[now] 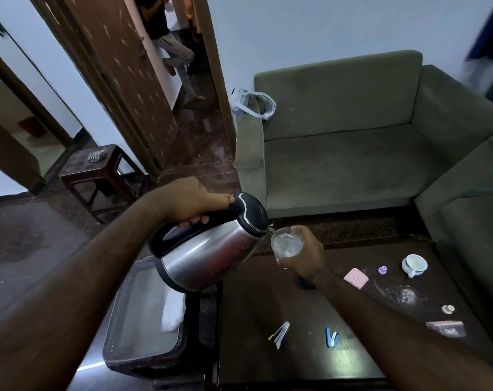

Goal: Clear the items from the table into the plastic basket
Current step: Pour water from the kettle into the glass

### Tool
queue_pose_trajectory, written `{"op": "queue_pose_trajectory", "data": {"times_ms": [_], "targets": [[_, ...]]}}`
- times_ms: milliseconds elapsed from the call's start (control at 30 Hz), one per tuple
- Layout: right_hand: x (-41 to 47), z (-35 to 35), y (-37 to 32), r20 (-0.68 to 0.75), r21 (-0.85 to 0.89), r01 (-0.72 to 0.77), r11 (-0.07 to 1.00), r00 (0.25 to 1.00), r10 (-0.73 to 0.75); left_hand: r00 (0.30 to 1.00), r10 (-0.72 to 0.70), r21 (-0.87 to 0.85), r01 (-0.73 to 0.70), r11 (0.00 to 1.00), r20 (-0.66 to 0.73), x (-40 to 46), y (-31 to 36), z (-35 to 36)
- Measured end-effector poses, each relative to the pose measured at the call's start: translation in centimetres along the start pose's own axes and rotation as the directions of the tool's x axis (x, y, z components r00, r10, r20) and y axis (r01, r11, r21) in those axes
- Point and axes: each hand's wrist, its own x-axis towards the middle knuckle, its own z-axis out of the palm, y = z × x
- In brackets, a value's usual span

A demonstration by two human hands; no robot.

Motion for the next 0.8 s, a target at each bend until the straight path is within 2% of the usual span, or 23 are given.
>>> {"op": "queue_pose_trajectory", "data": {"times_ms": [233,567,633,800], "targets": [[0.7,-0.4,-0.6,0.000,0.016,-0.004,1.000,1.000,0.004,0.996,0.014,-0.226,-0.035,0.974,-0.092,0.6,-2.8,4.6],[1.3,-0.9,0.1,0.005,-0.012,0.002,1.000,1.000,-0.002,0.989,-0.034,-0.393,-0.027,0.919,-0.147,1.5,-5.7,9.1],[1.6,-0.7,0.4,0.008,-0.012,-0.022,1.000,1.000,0.022,0.981,-0.071,-0.472,-0.024,0.881,-0.182,1.8,-6.4,9.8],[2.9,0.3,2.1,-0.010,-0.081,-0.060,0.995,0.998,0.059,0.928,-0.256,-0.707,-0.012,0.707,-0.271,3.5,-8.4,13.6]]}}
